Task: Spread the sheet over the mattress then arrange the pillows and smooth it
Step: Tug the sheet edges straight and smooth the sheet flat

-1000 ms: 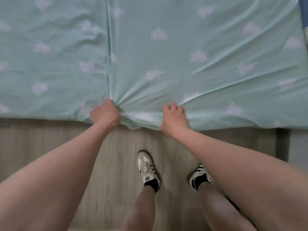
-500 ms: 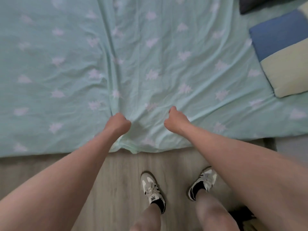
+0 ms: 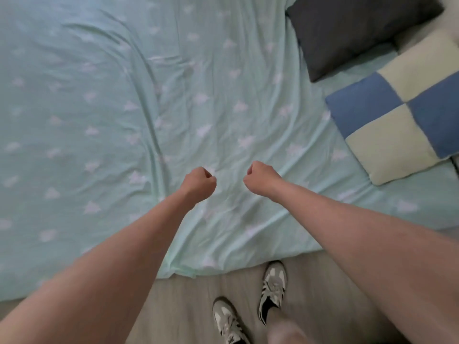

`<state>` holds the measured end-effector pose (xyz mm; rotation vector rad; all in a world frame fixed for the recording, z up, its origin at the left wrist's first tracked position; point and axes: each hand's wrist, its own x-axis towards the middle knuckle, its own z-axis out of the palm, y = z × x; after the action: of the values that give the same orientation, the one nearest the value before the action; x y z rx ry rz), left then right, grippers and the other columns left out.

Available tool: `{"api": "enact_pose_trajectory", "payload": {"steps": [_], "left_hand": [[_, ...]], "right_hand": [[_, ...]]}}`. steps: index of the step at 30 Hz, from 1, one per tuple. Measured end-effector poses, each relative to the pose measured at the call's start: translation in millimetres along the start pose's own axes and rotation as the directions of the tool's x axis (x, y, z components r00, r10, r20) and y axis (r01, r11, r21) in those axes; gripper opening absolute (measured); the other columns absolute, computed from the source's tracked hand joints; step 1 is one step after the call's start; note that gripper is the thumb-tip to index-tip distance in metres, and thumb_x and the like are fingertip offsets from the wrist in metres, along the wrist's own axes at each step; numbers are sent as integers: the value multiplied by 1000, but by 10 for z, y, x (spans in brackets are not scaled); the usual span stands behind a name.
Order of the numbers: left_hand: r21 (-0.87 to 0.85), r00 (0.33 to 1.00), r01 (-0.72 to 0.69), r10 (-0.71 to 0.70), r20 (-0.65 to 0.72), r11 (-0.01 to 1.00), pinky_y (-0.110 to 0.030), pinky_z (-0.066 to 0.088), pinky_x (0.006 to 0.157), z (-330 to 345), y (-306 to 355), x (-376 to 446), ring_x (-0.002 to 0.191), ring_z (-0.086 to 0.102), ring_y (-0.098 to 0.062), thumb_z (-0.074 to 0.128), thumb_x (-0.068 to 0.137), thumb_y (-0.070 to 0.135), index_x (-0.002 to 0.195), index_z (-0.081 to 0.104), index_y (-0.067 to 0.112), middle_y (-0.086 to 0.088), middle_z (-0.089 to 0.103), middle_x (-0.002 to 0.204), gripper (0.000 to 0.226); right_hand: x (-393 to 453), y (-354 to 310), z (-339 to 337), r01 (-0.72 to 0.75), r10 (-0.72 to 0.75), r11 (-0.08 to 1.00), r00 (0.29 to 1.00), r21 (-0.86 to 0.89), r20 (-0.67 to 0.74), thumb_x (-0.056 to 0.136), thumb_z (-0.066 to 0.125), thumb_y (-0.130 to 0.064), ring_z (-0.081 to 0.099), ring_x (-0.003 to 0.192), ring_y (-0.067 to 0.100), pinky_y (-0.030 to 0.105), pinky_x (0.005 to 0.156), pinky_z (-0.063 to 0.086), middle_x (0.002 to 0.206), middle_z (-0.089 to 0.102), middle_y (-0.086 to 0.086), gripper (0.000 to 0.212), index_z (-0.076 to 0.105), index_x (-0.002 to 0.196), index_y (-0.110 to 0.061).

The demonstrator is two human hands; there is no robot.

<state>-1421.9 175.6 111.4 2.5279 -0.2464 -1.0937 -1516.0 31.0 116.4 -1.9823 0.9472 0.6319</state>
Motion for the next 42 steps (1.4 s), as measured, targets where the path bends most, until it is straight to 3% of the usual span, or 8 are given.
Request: {"api": "enact_pose_trajectory", "payload": {"steps": [6,9,14,19,23,28,36,42], "left_hand": [[-6,994,-70,69,-84,998,-30,45,66,-507,316,-59,72,53,-25,47,89,16,84,62,12,-7,62,78,16],[9,996,-65,65,-60,998,-25,37,52,-685,9,-115,62,47,-24,46,86,13,67,53,12,-4,54,64,20],[45,999,-35,36,-18,998,-26,31,50,-1004,-906,-243,61,44,-20,46,89,18,66,45,15,-2,49,64,24],[14,999,-27,27,-32,1000,-29,33,56,-1564,-1995,-385,63,38,-24,46,86,16,73,48,15,-7,49,68,13],[40,999,13,-11,-40,999,-33,41,67,-2012,-2882,-478,77,48,-28,51,86,17,92,54,14,-9,55,90,8],[63,999,22,-19,-49,998,-37,48,86,-2284,-3671,-500,102,54,-29,56,88,20,126,48,6,-11,56,121,42],[114,996,66,-72,54,991,-40,49,85,-2285,-4309,-194,101,57,-29,59,86,15,126,46,5,-11,55,111,43],[232,995,60,-77,62,971,-40,49,93,-2131,-4728,527,118,52,-33,58,86,14,135,40,4,-15,51,132,53]], "right_hand": [[-44,-509,-313,82,-82,997,995,-3,-64,86,45,-14,52,86,29,28,66,38,95,55,8,11,53,93,-12],[-107,-747,-87,93,-95,994,995,-49,-37,84,43,-11,44,68,24,28,49,29,74,47,3,17,40,67,-15],[-256,-1191,698,62,-62,994,998,-88,-1,83,41,-11,32,56,19,29,45,24,66,37,2,25,30,62,-17],[-516,-1743,1604,19,-20,995,1000,-96,-6,86,44,-15,54,80,28,27,58,39,96,57,10,17,56,95,-7],[-770,-2241,2411,-38,39,995,999,-95,12,88,44,-13,42,63,21,28,49,30,84,49,8,8,46,81,-10],[-846,-2645,3289,-90,91,992,996,-86,5,93,49,-24,46,126,35,36,91,44,142,41,17,56,31,140,1],[-452,-2644,3928,-285,279,955,957,-85,-75,90,57,-25,35,133,36,42,99,38,150,25,18,75,17,146,4],[160,-2729,4417,-328,322,943,942,-59,-93,89,60,-28,36,130,34,39,94,38,145,28,17,72,23,141,4]]}}
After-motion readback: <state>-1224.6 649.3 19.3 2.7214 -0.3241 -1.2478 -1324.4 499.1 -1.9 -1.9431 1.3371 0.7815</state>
